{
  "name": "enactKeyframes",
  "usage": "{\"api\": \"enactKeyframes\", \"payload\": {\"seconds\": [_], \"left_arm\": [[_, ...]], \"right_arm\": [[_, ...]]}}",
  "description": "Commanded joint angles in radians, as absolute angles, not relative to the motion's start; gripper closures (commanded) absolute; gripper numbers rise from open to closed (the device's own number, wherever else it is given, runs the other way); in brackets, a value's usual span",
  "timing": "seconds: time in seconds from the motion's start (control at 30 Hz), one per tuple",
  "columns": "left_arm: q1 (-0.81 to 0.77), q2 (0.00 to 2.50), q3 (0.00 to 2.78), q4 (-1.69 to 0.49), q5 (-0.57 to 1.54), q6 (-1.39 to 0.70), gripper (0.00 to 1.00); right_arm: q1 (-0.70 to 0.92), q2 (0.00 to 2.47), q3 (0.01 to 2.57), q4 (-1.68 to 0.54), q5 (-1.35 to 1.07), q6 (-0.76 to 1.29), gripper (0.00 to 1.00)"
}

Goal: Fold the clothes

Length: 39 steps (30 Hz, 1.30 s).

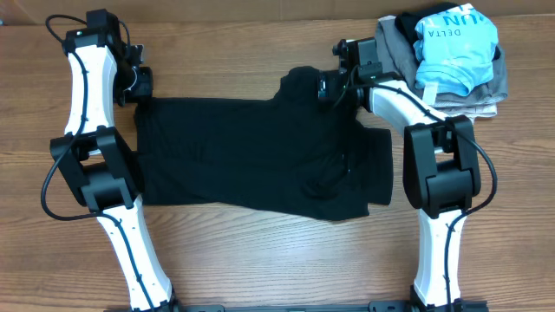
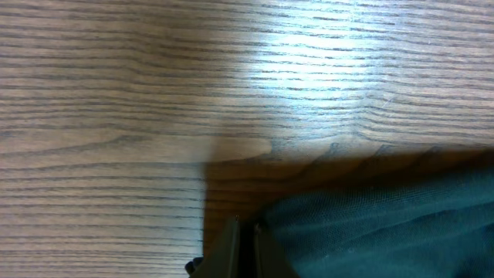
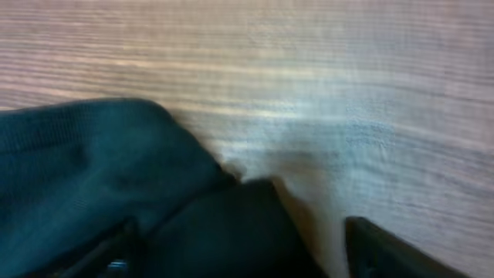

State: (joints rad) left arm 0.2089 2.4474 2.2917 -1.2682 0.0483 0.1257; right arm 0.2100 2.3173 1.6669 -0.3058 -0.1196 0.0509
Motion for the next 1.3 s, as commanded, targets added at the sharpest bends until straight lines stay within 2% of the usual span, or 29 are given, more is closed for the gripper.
{"api": "enactKeyframes", "payload": {"seconds": [0.0,0.13,0.33,0.8,1.03,1.23,1.27], "left_arm": [[0.2,2.452,2.314,-1.268,0.044,0.108,0.96],[0.2,2.452,2.314,-1.267,0.044,0.108,0.96],[0.201,2.452,2.315,-1.263,0.033,0.109,0.96],[0.229,2.416,2.426,-1.385,0.033,0.097,0.96],[0.229,2.416,2.436,-1.51,0.033,0.097,0.96],[0.229,2.416,2.432,-1.526,0.018,0.097,0.96],[0.229,2.416,2.431,-1.526,0.018,0.097,0.96]], "right_arm": [[0.207,2.333,1.683,-0.252,-0.138,0.084,0.3],[0.207,2.333,1.684,-0.218,-0.162,0.106,0.7],[0.204,2.32,1.73,-0.33,-0.162,0.105,0.96],[0.194,2.196,2.09,-1.02,-0.206,0.078,0.96],[0.2,2.183,2.054,-1.35,-0.316,0.107,0.96],[0.221,2.183,1.857,-1.396,-0.316,0.109,0.96],[0.223,2.183,1.834,-1.393,-0.316,0.109,0.93]]}}
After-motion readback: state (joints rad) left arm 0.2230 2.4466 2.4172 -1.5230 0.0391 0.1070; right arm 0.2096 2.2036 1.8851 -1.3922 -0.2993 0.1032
